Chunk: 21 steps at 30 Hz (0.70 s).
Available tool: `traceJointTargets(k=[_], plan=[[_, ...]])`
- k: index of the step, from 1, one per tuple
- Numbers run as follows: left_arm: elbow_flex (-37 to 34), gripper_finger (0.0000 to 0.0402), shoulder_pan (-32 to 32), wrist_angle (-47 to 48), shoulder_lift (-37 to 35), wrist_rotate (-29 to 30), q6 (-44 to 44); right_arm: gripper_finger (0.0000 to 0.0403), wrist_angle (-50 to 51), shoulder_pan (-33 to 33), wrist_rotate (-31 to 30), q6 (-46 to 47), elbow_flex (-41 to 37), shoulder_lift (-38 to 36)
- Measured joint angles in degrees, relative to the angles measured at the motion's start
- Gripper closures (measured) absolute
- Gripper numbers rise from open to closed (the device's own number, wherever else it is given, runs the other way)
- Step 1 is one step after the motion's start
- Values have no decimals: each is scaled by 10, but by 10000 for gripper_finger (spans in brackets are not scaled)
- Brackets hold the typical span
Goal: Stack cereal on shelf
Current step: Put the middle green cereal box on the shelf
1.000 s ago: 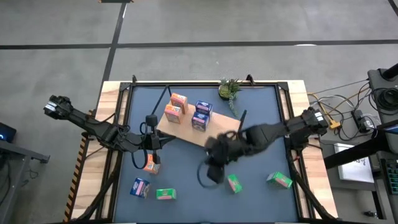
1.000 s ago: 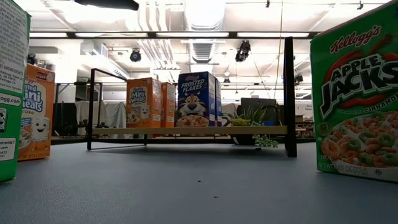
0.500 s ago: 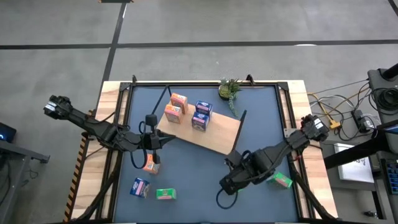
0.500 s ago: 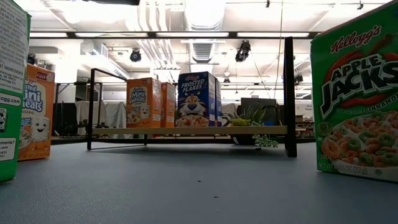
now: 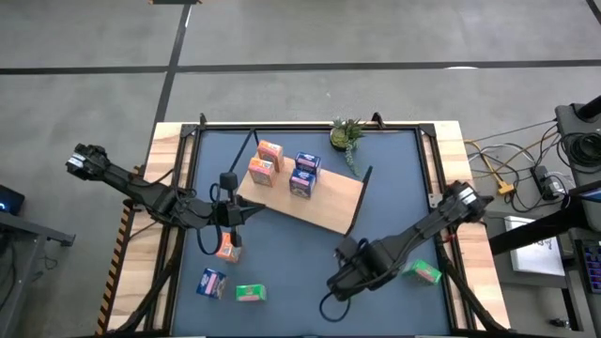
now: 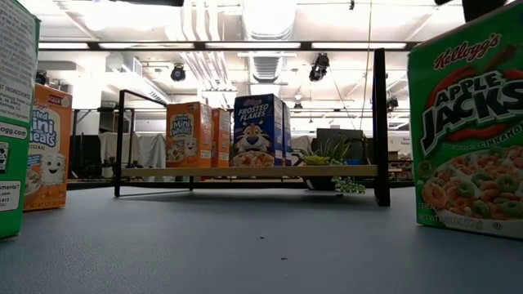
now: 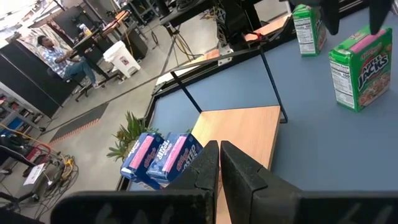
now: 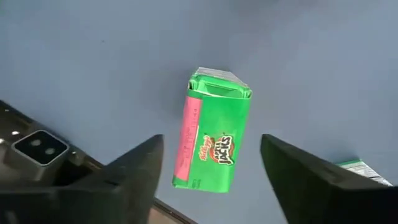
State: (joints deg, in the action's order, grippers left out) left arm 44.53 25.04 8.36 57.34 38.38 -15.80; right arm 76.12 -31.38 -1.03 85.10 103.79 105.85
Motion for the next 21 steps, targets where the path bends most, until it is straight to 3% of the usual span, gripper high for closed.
traceJointTargets(k=[4,9,21], plan=[[0,402,0,0,0,0,1,95,3,0,1,4,0,13],[0,402,0,0,0,0,4,84,0,0,0,-2,0,23],[0,402,0,0,0,0,13,188,1,2,11,-23,0,52]])
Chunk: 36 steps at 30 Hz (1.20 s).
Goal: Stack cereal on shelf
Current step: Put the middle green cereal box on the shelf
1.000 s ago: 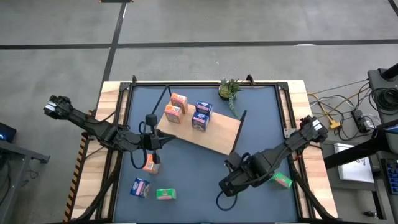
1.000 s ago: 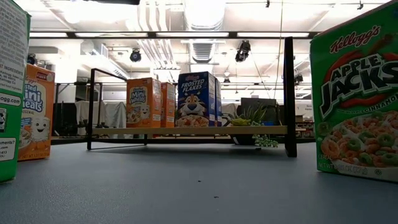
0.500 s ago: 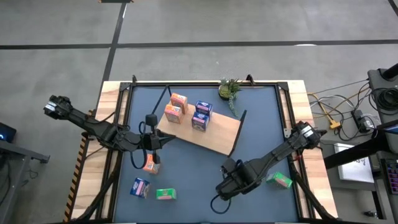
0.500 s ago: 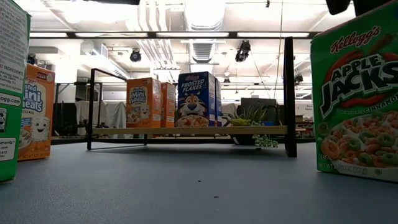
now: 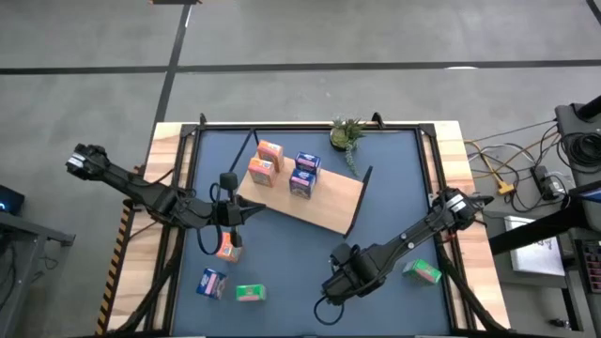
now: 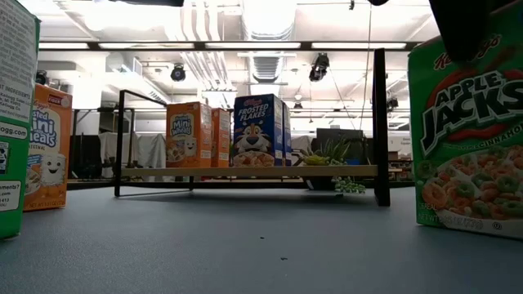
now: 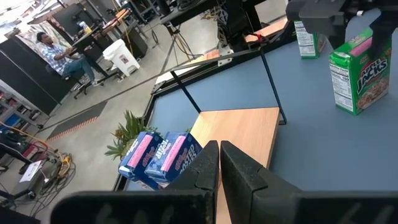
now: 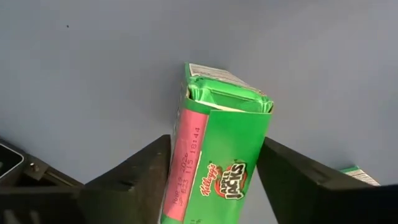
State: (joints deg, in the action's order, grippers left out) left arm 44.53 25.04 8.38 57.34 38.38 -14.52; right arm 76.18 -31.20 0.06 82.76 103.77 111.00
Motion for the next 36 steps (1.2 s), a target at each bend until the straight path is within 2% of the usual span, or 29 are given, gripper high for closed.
traceJointTargets(k=[8,18,25,31,36], plan=[[0,402,0,0,0,0,0,239,0,0,0,-4,0,0],[0,402,0,0,0,0,0,252,-4,9,4,-50,22,-16],[0,402,0,0,0,0,0,255,-31,50,-15,-156,89,-18],[0,402,0,0,0,0,0,255,-31,104,-16,-287,141,-18],[0,402,0,0,0,0,0,255,41,158,-17,-415,196,-17]])
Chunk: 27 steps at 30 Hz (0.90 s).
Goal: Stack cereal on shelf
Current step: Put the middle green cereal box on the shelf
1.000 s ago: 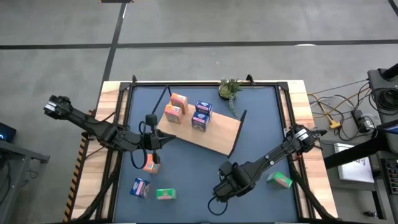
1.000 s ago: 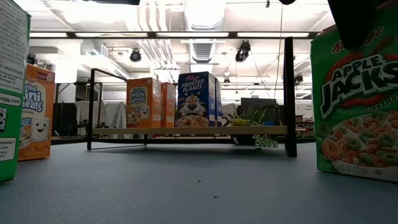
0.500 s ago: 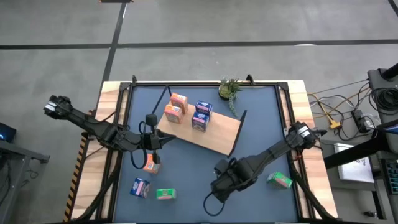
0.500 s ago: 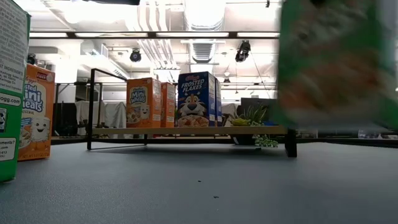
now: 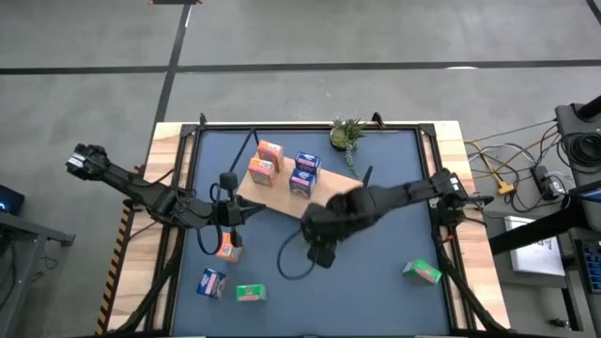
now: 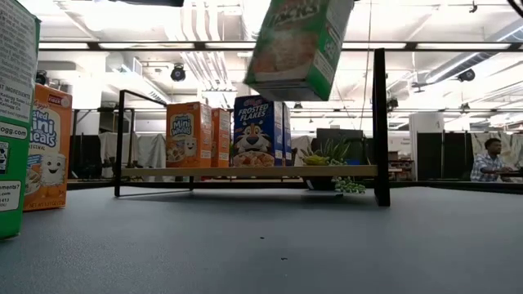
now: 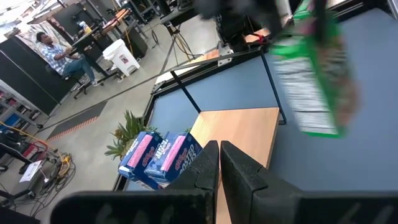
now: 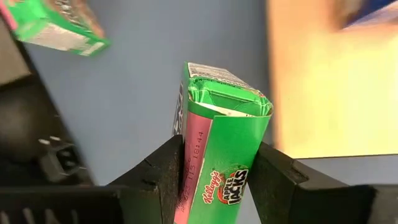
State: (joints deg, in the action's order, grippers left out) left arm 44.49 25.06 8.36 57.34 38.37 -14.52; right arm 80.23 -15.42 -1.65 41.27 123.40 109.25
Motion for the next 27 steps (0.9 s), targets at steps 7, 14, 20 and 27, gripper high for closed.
traceJointTargets(k=[7,14,20,27], plan=[[0,402,0,0,0,0,0,255,100,79,-57,-181,34,0],[0,402,0,6,0,0,6,255,98,144,-56,-331,26,5],[0,402,0,15,0,0,13,255,98,182,-43,-368,25,6],[0,402,0,21,0,0,17,255,98,218,-44,-384,-7,6]])
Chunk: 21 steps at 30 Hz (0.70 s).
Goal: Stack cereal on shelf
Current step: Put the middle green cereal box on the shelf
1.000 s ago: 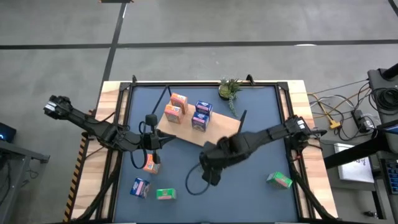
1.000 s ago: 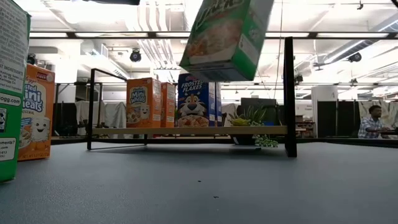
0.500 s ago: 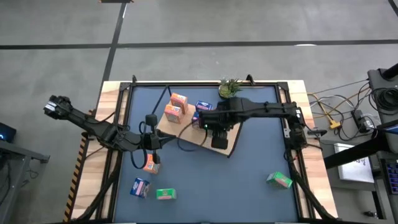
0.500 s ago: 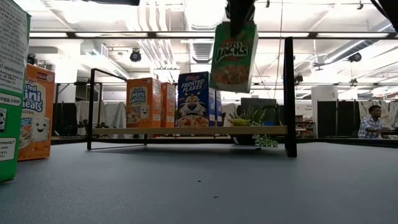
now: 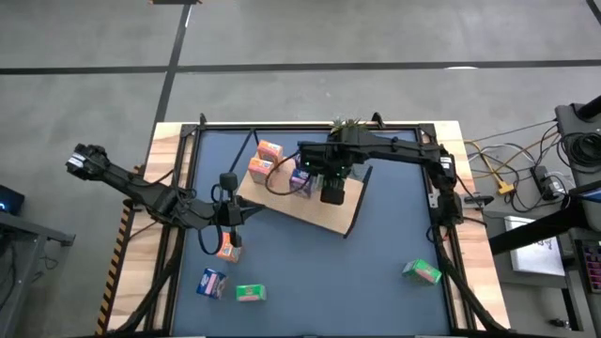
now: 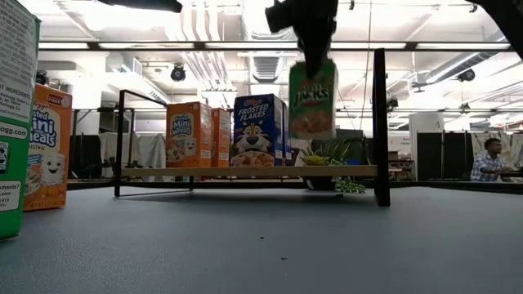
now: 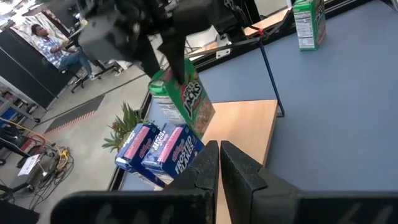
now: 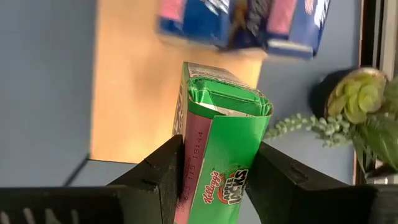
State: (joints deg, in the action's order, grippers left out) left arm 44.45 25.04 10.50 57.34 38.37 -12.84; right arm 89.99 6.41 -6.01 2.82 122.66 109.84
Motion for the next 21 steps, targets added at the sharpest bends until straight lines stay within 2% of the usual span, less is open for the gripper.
traceJointTargets(k=[9,21], plan=[[0,402,0,0,0,0,0,255,1,28,-31,-25,-81,-2],[0,402,0,-1,0,0,-1,251,-9,41,-31,-29,-92,-3]])
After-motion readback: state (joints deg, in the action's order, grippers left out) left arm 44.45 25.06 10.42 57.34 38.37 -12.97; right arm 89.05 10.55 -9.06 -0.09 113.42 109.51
